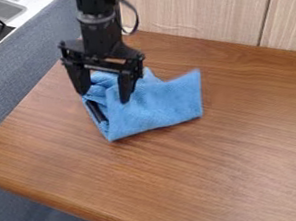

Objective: Fold the cloth from bottom right to left

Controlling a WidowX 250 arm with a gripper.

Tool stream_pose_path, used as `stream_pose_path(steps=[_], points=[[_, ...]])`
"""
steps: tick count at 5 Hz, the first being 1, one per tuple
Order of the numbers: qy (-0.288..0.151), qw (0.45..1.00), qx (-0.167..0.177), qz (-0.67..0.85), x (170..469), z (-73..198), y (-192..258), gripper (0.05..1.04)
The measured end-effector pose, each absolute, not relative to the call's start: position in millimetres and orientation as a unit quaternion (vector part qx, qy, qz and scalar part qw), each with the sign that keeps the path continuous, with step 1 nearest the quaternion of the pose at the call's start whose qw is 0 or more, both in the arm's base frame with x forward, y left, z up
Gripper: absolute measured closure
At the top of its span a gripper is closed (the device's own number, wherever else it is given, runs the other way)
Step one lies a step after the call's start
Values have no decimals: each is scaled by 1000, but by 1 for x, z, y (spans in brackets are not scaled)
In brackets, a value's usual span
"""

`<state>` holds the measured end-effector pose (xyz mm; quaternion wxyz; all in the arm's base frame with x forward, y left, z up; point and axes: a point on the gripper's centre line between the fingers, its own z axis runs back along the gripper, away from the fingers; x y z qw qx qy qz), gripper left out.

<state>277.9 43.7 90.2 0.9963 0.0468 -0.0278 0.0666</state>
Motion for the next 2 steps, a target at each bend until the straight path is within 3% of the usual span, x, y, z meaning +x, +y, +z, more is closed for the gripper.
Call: stream_pose_path(steps=[2], points=[[-82, 994, 47, 56, 275, 132, 39, 83]])
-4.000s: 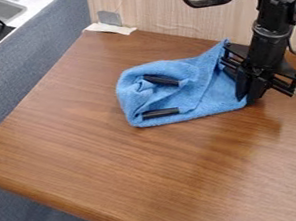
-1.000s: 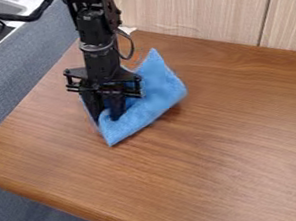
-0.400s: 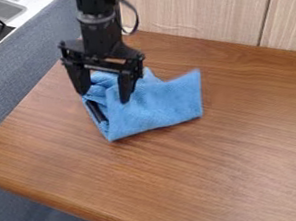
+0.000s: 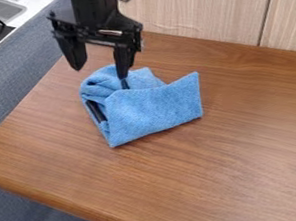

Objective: Fold the cloth from bottom right to left

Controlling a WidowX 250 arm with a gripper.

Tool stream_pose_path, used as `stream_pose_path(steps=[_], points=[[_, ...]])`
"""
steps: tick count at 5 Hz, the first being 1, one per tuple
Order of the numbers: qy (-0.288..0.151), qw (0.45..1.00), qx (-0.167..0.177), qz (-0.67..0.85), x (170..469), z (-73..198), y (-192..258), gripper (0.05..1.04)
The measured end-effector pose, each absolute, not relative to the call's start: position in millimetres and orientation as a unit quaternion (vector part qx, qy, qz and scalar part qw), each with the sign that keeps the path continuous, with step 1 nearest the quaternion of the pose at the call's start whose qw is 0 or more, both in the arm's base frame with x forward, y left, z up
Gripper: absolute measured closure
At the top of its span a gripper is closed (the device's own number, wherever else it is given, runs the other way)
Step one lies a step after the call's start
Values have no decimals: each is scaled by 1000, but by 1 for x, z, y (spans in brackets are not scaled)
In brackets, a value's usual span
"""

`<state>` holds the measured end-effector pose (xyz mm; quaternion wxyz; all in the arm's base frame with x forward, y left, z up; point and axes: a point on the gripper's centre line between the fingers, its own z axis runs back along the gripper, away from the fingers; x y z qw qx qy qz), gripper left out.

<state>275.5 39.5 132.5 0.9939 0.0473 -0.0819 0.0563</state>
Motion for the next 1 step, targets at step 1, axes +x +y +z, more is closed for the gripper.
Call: stream_pose_path(steps=[1], points=[[-81, 994, 48, 46, 274, 134, 40, 83]])
